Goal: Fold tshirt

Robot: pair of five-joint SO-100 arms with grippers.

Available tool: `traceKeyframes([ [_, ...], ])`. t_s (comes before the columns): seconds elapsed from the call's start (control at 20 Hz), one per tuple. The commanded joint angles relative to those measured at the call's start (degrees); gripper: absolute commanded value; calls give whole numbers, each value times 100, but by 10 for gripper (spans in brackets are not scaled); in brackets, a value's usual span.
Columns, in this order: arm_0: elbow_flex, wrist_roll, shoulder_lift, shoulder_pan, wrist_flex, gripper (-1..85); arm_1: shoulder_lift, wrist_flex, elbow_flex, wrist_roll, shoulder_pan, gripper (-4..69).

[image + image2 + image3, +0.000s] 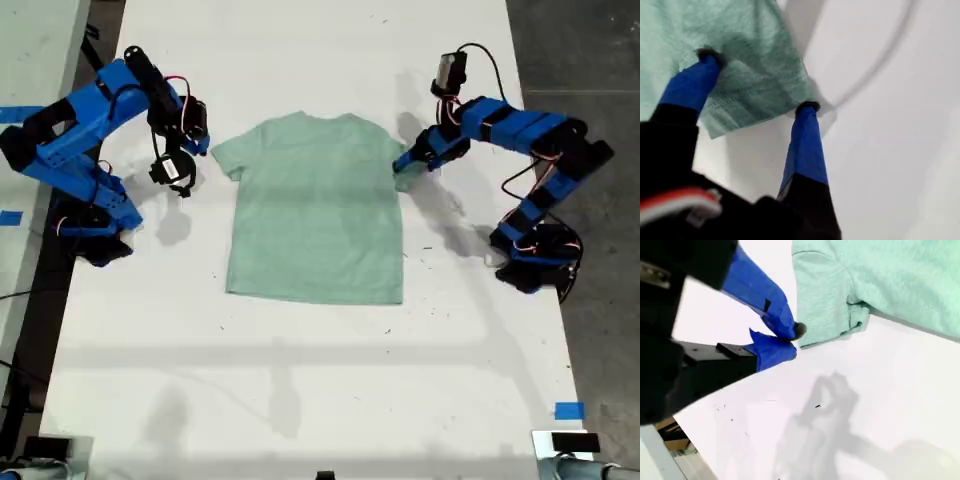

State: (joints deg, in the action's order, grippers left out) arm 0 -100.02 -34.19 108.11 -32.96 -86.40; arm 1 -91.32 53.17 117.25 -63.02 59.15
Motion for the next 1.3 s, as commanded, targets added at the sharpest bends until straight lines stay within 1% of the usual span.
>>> traceKeyframes([
  [0.0, 193, -35, 18, -18, 18, 0, 378, -185, -352, -132, -26, 86],
  [0.05, 185, -35, 9, -18, 18, 0, 439, -185, -404, -141, -44, 46],
  [0.1, 185, -35, 9, -9, 18, 0, 457, -185, -431, -176, -70, 23],
  [0.15, 185, -35, 9, -9, 18, 0, 457, -167, -466, -202, -88, -20],
  [0.3, 185, -35, 9, -9, 18, 0, 352, 105, -589, -202, -88, -20],
  [0.4, 158, -26, 9, 9, 18, 0, 79, 431, -721, -88, -176, -20],
  [0.5, 132, -18, 9, 18, 18, 0, -308, 967, -1046, 105, -325, -21],
  [0.65, 70, 0, 9, 44, 53, 0, -501, 2206, -2294, 563, -633, -21],
  [0.7, 44, 0, 9, 53, 62, 0, -466, 2496, -2795, 703, -773, -21],
  [0.85, -18, 0, 9, 53, 105, 0, 167, 2988, -4245, 1151, -1301, -21],
  [0.95, -26, 0, 9, 44, 114, 0, 853, 2988, -5098, 1485, -1775, -21],
  [1.05, -18, 0, 9, 44, 114, 0, 1556, 2786, -5792, 1758, -2188, -21],
  [1.15, -18, 9, 26, 44, 114, 0, 2109, 2408, -6144, 1951, -2452, -21],
  [1.25, -18, 9, 26, 44, 132, 0, 2566, 1890, -6231, 2232, -2628, -21],
])
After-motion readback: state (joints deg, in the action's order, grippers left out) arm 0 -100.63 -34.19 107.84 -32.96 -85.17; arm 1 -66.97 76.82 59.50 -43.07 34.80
